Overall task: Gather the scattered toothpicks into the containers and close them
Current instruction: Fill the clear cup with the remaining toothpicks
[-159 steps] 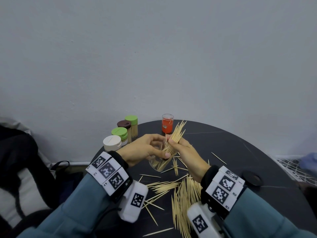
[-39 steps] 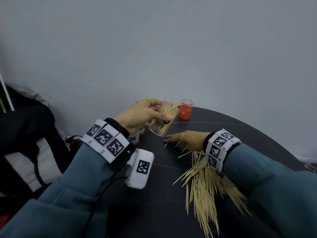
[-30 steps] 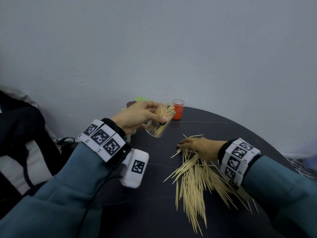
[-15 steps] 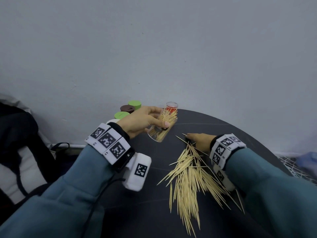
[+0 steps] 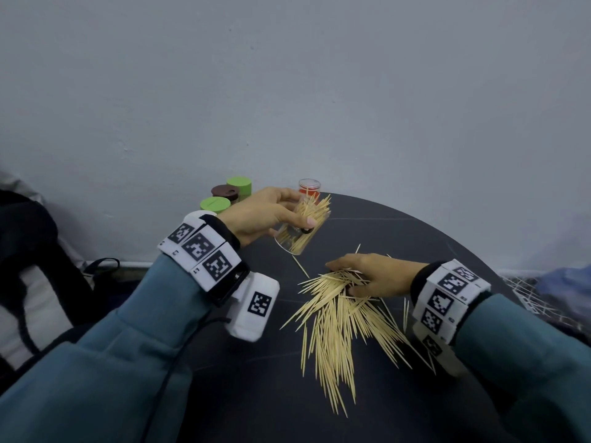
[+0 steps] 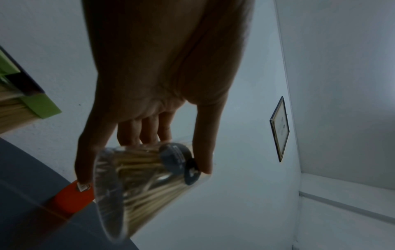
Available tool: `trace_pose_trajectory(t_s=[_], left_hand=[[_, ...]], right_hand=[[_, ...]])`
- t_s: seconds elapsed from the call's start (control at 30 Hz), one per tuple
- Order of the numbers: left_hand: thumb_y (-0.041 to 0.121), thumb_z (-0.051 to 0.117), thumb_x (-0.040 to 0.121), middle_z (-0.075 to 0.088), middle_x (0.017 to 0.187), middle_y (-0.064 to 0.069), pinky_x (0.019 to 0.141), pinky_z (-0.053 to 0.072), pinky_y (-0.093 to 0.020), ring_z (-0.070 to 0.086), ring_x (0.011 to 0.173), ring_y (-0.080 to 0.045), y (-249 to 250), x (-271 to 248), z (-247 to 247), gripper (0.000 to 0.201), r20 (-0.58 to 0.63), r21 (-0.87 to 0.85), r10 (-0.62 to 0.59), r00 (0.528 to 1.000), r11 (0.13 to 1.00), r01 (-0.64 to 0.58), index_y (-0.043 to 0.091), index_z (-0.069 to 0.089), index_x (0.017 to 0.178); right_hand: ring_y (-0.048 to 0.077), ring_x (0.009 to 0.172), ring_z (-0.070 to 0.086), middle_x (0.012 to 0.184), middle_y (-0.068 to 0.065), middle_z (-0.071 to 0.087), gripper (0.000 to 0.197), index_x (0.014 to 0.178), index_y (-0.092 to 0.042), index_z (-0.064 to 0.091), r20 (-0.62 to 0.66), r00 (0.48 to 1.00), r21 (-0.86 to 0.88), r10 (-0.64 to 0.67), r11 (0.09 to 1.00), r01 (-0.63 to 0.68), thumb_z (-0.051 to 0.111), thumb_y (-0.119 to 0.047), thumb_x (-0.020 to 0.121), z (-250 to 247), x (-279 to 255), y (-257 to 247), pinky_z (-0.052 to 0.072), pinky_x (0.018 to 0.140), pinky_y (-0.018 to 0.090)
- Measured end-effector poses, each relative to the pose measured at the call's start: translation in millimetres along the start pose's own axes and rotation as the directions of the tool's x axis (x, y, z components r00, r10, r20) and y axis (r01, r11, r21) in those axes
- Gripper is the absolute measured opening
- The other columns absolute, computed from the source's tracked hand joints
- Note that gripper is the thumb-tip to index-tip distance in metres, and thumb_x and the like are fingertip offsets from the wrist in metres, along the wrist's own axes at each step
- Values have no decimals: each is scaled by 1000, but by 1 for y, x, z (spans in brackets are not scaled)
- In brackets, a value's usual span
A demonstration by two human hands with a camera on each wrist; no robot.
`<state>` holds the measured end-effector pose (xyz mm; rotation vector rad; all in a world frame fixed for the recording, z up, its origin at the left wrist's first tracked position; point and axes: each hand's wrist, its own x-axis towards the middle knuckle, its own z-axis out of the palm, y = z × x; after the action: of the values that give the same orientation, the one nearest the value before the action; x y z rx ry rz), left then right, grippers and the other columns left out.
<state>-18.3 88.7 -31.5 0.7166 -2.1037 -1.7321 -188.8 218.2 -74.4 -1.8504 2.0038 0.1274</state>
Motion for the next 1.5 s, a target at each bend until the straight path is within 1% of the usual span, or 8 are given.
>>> trace_pose_trajectory(t_s=[0.13, 0.27, 0.5, 0.77, 0.97, 1.2, 1.37, 1.5], left_hand=[[3, 69, 80, 67, 95, 1, 84, 49, -35, 62, 90, -14, 0, -1, 2, 34, 1, 13, -8, 1000, 1000, 8, 15, 57, 110], [4, 69, 80, 67, 95, 2, 90, 47, -39, 62, 92, -15, -1, -1, 3, 35, -5, 23, -14, 1000, 1000, 14, 15, 57, 111], [5, 69, 80, 67, 97, 2, 89, 48, -38, 62, 93, -14, 0, 0, 4, 40, 3, 37, -16, 1000, 999, 16, 14, 55, 117], [5, 70, 79, 68, 95, 3, 86, 48, -36, 63, 91, -13, -3, 2, 1, 40, 3, 37, -7, 1000, 999, 7, 14, 57, 116], [5, 70, 79, 69, 96, 3, 90, 47, -38, 63, 92, -14, -3, 2, 2, 37, -1, 39, -12, 1000, 999, 12, 14, 57, 113], [4, 70, 80, 68, 95, 4, 82, 49, -32, 63, 88, -11, -4, 2, 1, 33, -4, 32, 0, 1000, 999, 0, 17, 58, 108], [2, 70, 79, 68, 95, 4, 78, 50, -30, 63, 86, -11, -3, 3, -1, 31, -33, 6, 24, 999, 1000, -24, 19, 59, 102], [6, 72, 77, 67, 106, -1, 92, 48, -38, 62, 99, -16, -3, 4, -6, 40, -83, -8, 41, 996, 999, -41, 18, 58, 112]], right_hand=[[19, 132, 34, 143, 5, 31, 78, 148, -14, 20, 8, 1000, -56, 8, 998, -8, 63, -35, 86, 6, 6, -14, 30, 107, 28], [19, 119, 44, 129, 4, 39, 59, 137, -12, 39, -10, 999, -119, -35, 992, 34, 63, -31, 87, 8, 13, -28, 39, 101, 32], [16, 115, 42, 125, 5, 46, 33, 122, -9, 49, -52, 994, -160, -93, 984, 84, 56, -20, 92, 8, 13, -36, 31, 86, 17], [27, 124, 39, 134, 16, 40, 33, 130, 1, 37, 16, 1000, -288, -13, 957, 17, 39, -9, 98, 15, 18, -47, 33, 104, 36], [27, 120, 39, 131, 16, 39, 37, 128, 2, 34, 29, 999, -311, 14, 950, -4, 38, 7, 92, 20, 15, -51, 33, 103, 35], [29, 117, 40, 129, 17, 33, 40, 125, 5, 34, -57, 998, -250, 27, 967, -40, 33, 15, 87, 16, 14, -50, 33, 98, 31], [13, 79, 39, 107, 11, 42, 17, 114, -3, 42, -128, 990, 5, 50, 999, -50, 34, -5, 98, 6, 15, -39, 24, 69, 16], [20, 81, 46, 92, 7, 49, 12, 103, -6, 41, -136, 987, 200, 83, 978, -54, 32, -13, 99, -6, 20, -30, 39, 76, 31]])
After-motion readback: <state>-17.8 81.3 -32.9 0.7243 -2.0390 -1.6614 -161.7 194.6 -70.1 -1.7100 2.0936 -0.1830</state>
